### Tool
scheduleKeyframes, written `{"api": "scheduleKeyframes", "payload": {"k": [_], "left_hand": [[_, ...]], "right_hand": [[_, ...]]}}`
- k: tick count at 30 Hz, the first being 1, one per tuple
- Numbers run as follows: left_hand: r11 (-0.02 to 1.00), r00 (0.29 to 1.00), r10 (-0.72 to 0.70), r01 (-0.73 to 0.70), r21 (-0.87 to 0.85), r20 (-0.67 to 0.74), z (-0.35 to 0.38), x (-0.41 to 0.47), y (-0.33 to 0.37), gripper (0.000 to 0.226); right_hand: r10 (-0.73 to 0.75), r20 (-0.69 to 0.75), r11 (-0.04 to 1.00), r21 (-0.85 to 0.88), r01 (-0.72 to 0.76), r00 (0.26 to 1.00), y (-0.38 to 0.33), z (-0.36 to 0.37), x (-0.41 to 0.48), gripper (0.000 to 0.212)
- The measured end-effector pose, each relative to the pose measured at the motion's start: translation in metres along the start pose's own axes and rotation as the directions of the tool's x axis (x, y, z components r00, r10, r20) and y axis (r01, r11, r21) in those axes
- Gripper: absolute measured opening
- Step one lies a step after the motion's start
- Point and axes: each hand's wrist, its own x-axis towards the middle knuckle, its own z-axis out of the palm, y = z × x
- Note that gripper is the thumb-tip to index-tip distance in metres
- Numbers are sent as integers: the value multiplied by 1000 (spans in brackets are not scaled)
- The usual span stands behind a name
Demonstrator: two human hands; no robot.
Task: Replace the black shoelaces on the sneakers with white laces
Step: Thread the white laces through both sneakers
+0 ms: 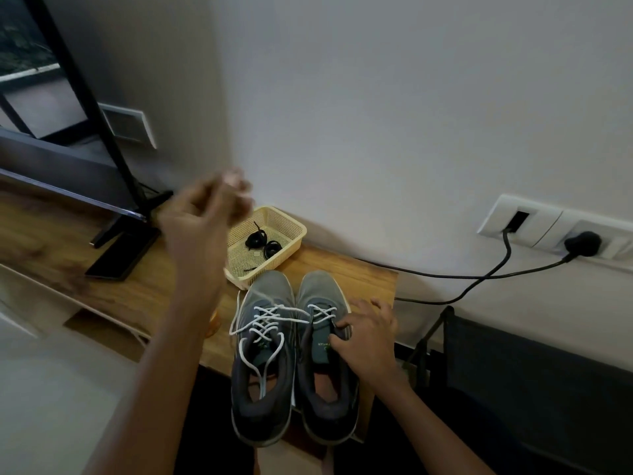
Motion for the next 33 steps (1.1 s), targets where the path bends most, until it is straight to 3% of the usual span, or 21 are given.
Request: {"api": "scheduleKeyframes", "payload": {"k": [2,4,5,7,12,15,21,24,29,33], "left_hand": [[983,985,-104,80,166,141,10,-21,-23,7],[896,914,-238,76,439,329,12,-44,-58,6],[826,858,-323,49,562,399,11,-53,-76,6],[688,773,-414,-80,722,480,9,-65,-105,5],[303,777,-438,-346,888,452,16,-73,-124,17],[178,765,-405,-471,864,500,22,-76,-127,20],[180,760,-382,-497,849,526,23,-79,-128,20],[160,762,-392,-496,854,516,23,-81,-128,22],[165,763,-418,-470,867,493,21,-83,-127,21],[150,767,-434,-456,877,473,21,-85,-129,22]], "right_hand": [[87,1,990,112,-86,996,0,4,2,18],[160,46,941,293,-167,986,0,8,3,8],[192,91,892,399,-213,977,-1,8,4,4],[255,170,795,524,-306,952,0,7,7,18],[306,269,683,606,-407,913,9,11,12,11],[315,309,633,636,-442,897,13,8,13,17],[317,376,556,670,-492,871,13,0,12,26],[318,360,603,638,-480,877,14,6,14,24],[324,276,773,475,-421,905,14,9,15,17],[301,232,817,438,-376,925,12,4,13,10]]}}
